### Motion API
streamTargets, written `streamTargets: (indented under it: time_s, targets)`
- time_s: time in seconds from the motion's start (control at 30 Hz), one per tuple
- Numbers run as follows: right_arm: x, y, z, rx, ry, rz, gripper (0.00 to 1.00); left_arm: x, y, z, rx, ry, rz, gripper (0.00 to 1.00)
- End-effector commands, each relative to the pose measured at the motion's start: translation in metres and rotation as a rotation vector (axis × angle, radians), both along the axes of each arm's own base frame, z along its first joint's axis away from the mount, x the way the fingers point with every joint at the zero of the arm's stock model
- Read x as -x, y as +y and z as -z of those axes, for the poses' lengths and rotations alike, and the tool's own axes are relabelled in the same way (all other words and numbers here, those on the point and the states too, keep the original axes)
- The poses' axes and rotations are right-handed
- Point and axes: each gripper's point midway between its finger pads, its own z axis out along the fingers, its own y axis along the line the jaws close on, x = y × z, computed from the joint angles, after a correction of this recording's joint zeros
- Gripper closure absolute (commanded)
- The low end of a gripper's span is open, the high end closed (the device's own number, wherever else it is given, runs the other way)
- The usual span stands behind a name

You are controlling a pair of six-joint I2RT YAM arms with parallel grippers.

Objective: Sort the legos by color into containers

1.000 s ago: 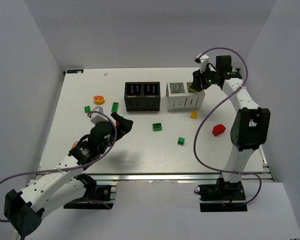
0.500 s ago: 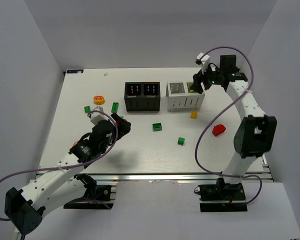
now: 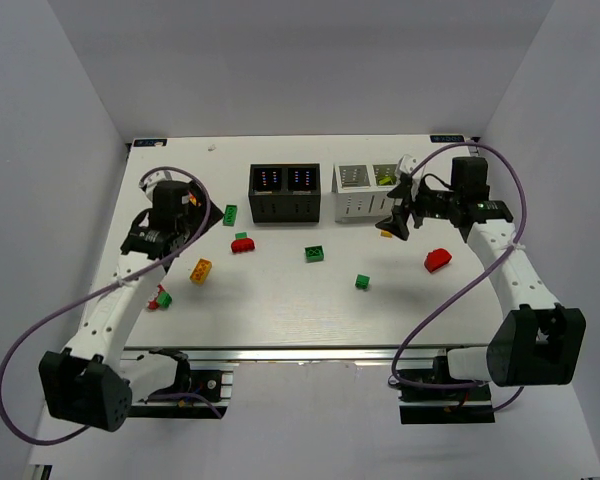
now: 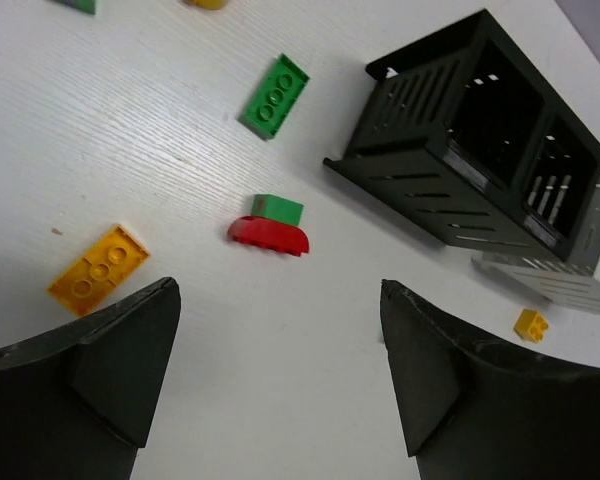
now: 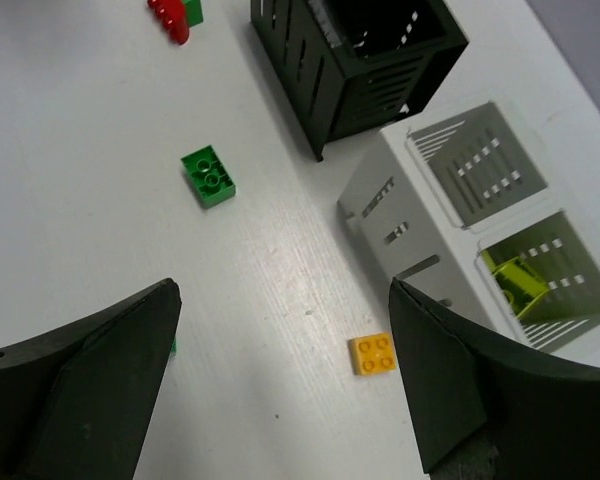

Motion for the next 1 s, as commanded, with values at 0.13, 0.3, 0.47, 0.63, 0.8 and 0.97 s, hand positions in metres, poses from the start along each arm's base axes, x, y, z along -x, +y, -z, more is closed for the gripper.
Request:
streamTargets:
  time_s: [0.13,0.3,0.47,0.63,0.8,0.97]
  targets:
    - [0.014,-0.004,0.007,0.015,0.023,0.004,0.27,-0.013,0.024,-0.002,-0.003,0.058,0.034,0.12]
    - [0.007,-0.023,0.020,0.086,0.083,0.151,0.49,-0.009,0.025,0.012,0.044,0.086,0.050,0.24]
    - [0.010,-0.061,0.051,0.177,0.223,0.337,0.48,0.003,0.018,0.026,0.093,0.085,0.074,0.33]
    - [0.006,-0.114,0.078,0.265,0.285,0.578,0.26,0.010,0.013,0.028,0.124,0.046,0.094,0.28]
    - [0.020,-0.141,0.109,0.312,0.445,0.701,0.11,0.014,0.009,0.040,0.148,0.054,0.104,0.21]
    - [0.030,-0.158,0.127,0.373,0.427,0.740,0.11,0.015,0.001,0.045,0.199,0.035,0.126,0.20]
